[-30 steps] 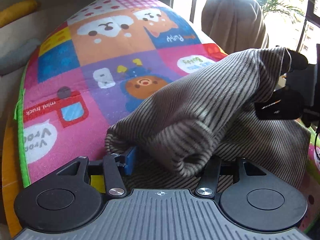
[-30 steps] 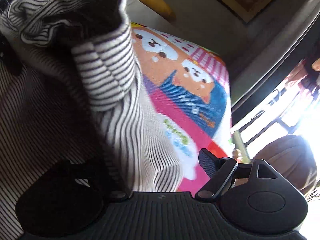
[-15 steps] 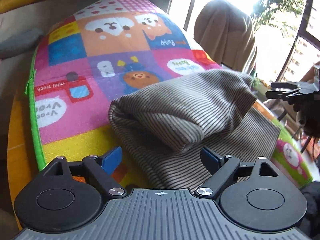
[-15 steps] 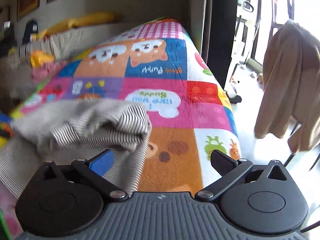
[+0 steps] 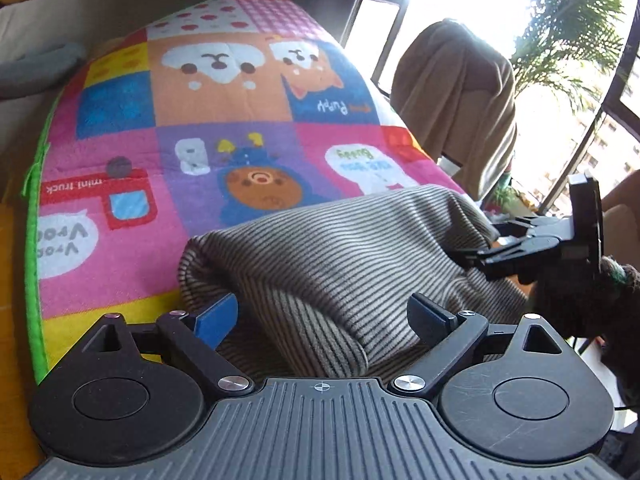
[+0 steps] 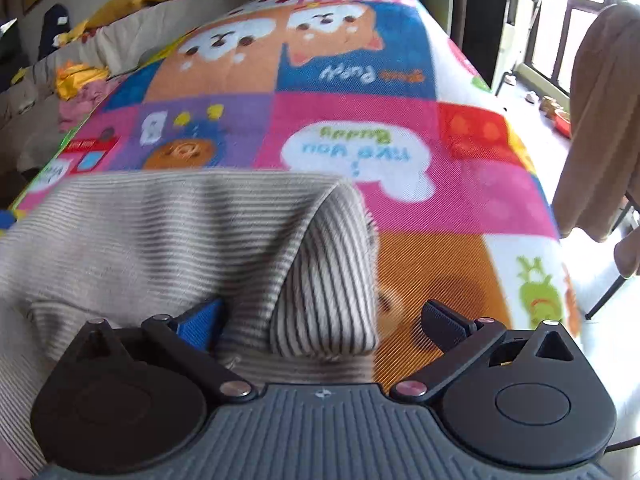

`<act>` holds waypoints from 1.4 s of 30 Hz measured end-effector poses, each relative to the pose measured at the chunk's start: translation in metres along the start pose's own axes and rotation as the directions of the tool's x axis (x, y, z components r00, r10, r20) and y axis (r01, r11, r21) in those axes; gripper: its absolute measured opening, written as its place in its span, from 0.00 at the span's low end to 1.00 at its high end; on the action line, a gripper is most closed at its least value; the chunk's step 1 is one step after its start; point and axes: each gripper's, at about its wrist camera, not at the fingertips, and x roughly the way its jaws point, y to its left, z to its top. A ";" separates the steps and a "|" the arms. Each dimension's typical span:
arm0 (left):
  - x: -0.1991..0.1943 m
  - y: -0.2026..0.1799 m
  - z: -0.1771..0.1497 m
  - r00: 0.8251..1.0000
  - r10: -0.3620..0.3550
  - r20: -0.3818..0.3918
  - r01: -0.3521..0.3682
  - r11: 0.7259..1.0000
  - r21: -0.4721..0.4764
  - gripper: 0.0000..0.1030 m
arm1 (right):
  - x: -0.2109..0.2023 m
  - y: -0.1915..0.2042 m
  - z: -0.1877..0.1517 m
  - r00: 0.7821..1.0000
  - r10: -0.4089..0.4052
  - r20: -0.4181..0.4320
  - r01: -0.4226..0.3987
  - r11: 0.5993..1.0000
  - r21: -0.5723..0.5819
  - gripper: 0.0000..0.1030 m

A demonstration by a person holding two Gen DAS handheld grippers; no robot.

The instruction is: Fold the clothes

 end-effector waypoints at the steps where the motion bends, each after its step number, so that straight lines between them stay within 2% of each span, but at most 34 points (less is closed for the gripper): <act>1: 0.002 0.002 -0.001 1.000 0.010 -0.008 -0.010 1.000 0.001 0.93 | -0.003 0.002 -0.004 1.000 0.002 0.004 -0.002 1.000 0.000 1.00; 7: 0.011 0.007 -0.002 0.998 0.048 -0.033 -0.049 0.999 -0.006 0.93 | -0.003 -0.008 -0.009 0.999 0.043 -0.017 -0.041 0.995 0.093 1.00; 10: 0.011 0.003 -0.002 0.998 0.064 -0.029 -0.064 0.998 0.007 0.93 | -0.005 -0.008 -0.010 0.999 0.040 -0.036 -0.037 0.995 0.094 1.00; 13: 0.012 0.002 -0.003 0.997 0.074 -0.033 -0.074 0.997 0.014 0.93 | -0.006 -0.008 -0.015 0.999 0.049 -0.017 -0.047 0.995 0.093 1.00; 23: 0.012 0.003 -0.003 0.998 0.050 -0.030 -0.050 0.999 -0.008 0.94 | -0.024 -0.021 -0.016 0.996 0.090 0.016 -0.091 0.991 0.102 1.00; 25: 0.006 0.002 -0.003 0.999 0.035 -0.020 -0.035 0.999 -0.007 0.94 | -0.032 -0.015 -0.019 0.999 -0.003 0.043 0.004 1.000 -0.014 1.00; 27: -0.002 -0.004 -0.005 0.999 0.032 -0.005 -0.032 0.999 0.037 0.94 | -0.040 -0.008 -0.022 0.992 -0.103 0.079 0.113 0.984 -0.138 1.00; 30: -0.006 -0.020 -0.010 0.999 0.048 -0.011 -0.046 0.987 0.155 0.94 | -0.052 0.003 -0.027 0.959 -0.239 0.155 0.277 0.910 -0.309 1.00; 32: -0.002 -0.031 -0.016 0.997 0.073 -0.029 -0.064 0.970 0.234 0.94 | -0.041 0.013 -0.033 0.938 -0.297 0.177 0.345 0.847 -0.405 1.00; 34: 0.006 -0.037 -0.020 0.993 0.109 -0.042 -0.093 0.954 0.285 0.94 | -0.026 0.026 -0.039 0.928 -0.315 0.202 0.374 0.793 -0.482 1.00; 37: 0.021 -0.039 -0.020 0.983 0.180 -0.036 -0.159 0.932 0.325 0.94 | -0.008 0.045 -0.041 0.890 -0.337 0.305 0.454 0.707 -0.542 1.00; 39: 0.028 -0.033 -0.015 0.967 0.256 -0.013 -0.238 0.917 0.320 0.94 | -0.003 0.049 -0.033 0.838 -0.404 0.367 0.544 0.664 -0.513 1.00; 42: 0.023 -0.017 -0.007 0.957 0.291 0.010 -0.282 0.919 0.277 0.95 | -0.012 0.045 -0.032 0.746 -0.493 0.447 0.665 0.588 -0.461 1.00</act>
